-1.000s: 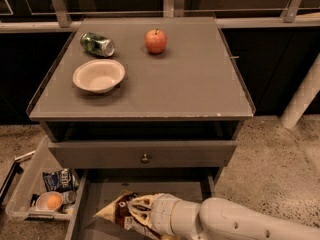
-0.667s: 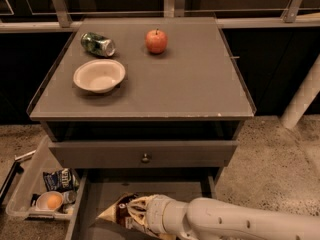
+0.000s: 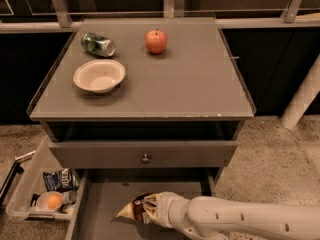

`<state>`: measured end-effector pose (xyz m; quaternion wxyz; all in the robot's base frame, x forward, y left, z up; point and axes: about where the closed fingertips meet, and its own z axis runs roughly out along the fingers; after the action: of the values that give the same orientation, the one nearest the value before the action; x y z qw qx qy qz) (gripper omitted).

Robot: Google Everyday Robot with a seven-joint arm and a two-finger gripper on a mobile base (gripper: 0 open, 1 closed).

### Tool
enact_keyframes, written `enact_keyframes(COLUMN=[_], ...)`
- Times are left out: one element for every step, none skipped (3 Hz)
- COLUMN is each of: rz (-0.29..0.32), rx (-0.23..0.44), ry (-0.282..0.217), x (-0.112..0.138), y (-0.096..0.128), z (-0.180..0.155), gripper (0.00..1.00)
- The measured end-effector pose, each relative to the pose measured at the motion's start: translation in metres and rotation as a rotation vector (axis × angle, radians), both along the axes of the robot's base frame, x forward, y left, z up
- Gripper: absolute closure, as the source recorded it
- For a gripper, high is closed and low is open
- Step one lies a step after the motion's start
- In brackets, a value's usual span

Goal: Place brown chip bag into middle drawer

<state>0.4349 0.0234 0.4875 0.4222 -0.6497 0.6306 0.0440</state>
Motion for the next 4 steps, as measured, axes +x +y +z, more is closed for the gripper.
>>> enact_keyframes(rz=[-0.045, -0.072, -0.072, -0.072], rx=[-0.053, -0.044, -0.044, -0.044], ry=[-0.052, -0.082, -0.083, -0.083], x=[0.0109, 0.0161, 0.0162, 0.0162], y=[-0.0259, -0.0309, -0.0309, -0.0309], z=[-0.0125, -0.0198, -0.02, -0.02], gripper=[1.0, 1.0, 0.81, 0.58])
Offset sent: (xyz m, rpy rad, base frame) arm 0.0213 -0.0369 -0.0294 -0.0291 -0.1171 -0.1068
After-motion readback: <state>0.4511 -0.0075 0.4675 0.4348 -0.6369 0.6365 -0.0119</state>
